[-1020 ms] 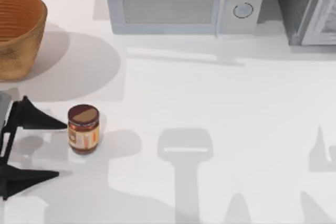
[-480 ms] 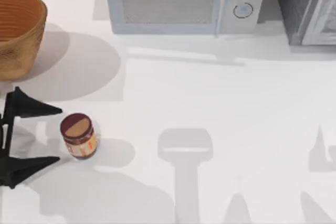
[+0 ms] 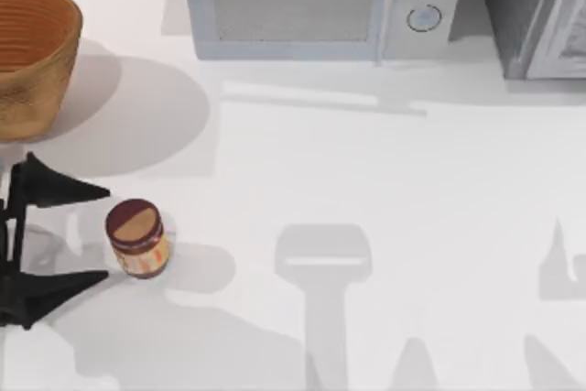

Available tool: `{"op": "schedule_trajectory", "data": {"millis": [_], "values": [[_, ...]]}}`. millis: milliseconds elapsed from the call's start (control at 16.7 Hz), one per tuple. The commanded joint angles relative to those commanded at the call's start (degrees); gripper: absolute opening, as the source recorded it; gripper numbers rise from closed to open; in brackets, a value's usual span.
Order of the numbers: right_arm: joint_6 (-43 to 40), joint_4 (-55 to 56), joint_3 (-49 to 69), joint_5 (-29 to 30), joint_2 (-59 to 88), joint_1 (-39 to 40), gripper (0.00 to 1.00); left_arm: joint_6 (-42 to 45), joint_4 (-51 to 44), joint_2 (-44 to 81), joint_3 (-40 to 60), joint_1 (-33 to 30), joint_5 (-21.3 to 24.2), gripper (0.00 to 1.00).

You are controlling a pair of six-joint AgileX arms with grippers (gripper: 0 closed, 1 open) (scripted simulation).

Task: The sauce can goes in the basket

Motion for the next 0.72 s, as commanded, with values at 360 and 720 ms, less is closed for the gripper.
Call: {"op": "schedule_trajectory", "data": {"millis": [360,720], "values": [[0.0,0.0,0.0,0.0,0.0,0.0,1.0,-18.28,20.68,-2.62,-5.36,-4.6,3.76,1.0],[0.0,0.0,0.0,0.0,0.0,0.0,1.0,-41.66,46.67,-6.24,-11.74,-8.36,5.71,1.0]]}}
